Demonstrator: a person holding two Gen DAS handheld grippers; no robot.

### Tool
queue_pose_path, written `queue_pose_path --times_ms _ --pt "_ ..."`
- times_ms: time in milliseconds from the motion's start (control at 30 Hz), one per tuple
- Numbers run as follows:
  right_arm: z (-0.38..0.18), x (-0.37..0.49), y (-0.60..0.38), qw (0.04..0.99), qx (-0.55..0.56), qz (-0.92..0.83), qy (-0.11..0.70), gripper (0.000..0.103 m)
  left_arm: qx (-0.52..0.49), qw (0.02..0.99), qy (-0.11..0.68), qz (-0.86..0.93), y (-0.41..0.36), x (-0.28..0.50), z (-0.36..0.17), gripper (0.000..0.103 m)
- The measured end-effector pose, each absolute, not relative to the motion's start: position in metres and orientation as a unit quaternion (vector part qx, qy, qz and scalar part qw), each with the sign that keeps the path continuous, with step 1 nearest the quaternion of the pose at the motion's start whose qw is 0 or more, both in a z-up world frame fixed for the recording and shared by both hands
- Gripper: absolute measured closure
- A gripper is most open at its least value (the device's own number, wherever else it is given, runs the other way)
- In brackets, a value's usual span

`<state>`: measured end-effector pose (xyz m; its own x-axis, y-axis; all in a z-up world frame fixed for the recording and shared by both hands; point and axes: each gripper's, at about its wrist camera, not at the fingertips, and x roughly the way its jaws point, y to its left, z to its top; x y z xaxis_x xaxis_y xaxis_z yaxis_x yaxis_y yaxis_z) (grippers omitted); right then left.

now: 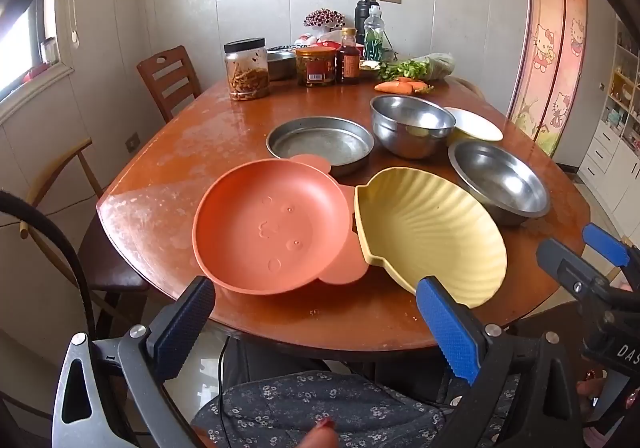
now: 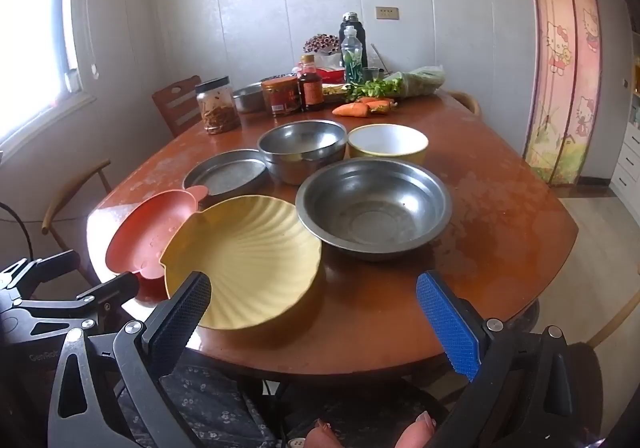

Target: Organize plates and bowls

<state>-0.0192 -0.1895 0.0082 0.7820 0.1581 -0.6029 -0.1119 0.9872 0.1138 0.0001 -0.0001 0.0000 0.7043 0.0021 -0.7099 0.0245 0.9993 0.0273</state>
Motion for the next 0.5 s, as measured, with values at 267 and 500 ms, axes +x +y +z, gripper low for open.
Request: queue_pose_path --times_ms 267,500 --pt "0.0063 -0.0177 -0.1892 0.938 0.045 0.077 0.335 0.0 0.006 0.919 0.395 -0.009 -0.0038 0.0013 0.0 0.001" --pt "0.0076 -0.0214 -0.1843 0.941 0.031 0.077 0.329 0.0 0.0 0.919 0.394 -0.003 0.0031 0.0002 -0.0022 0.002"
